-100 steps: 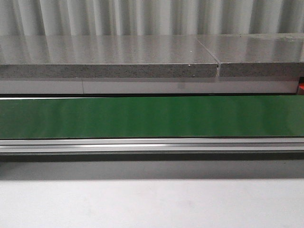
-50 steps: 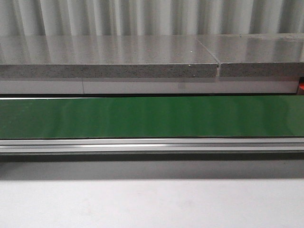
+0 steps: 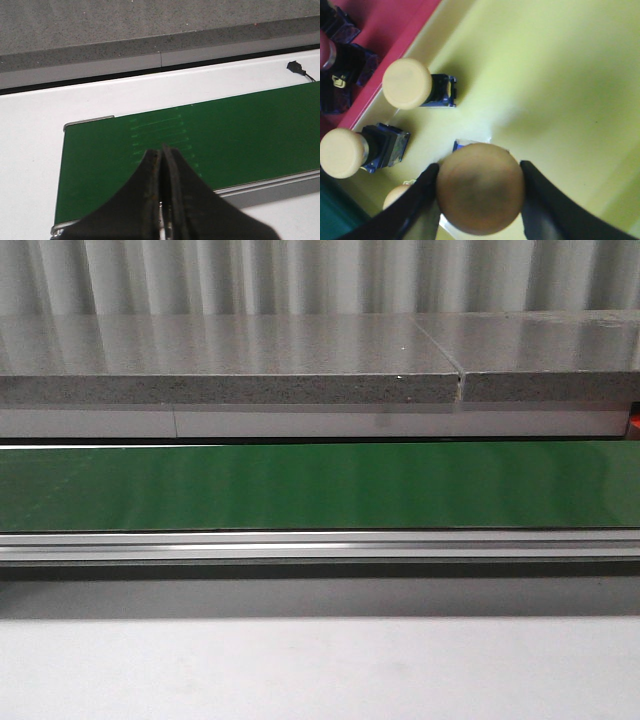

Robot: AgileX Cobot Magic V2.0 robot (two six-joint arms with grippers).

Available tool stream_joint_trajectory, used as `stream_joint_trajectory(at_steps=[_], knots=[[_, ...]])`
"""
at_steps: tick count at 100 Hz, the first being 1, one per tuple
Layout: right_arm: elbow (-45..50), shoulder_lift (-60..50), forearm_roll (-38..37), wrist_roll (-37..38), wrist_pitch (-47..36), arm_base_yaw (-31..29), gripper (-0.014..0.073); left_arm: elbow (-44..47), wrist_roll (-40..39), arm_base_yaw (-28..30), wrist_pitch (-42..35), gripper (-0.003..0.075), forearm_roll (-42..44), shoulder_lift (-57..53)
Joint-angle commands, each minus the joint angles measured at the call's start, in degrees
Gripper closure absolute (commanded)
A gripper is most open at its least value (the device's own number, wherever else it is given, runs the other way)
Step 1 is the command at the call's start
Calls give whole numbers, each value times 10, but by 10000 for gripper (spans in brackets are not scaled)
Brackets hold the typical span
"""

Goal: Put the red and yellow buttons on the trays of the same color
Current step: 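Lower the yellow button into the yellow tray and open the gripper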

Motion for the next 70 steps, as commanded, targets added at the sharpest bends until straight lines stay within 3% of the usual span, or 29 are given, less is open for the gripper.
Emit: stream_joint_trajectory(at_steps=[1,52,59,70], knots=[[-14,6,2,1,-38,-2,428,-17,-4,-5,-42,741,-7,1],[-13,85,15,1,-43,-2,418,-17,-4,-5,-42,741,-7,1],[-13,91,15,1,-43,-1,365,-17,-4,-5,-42,741,-7,1],[-13,92,16,1,-43,-1,179,-17,-4,-5,-42,741,-7,1]])
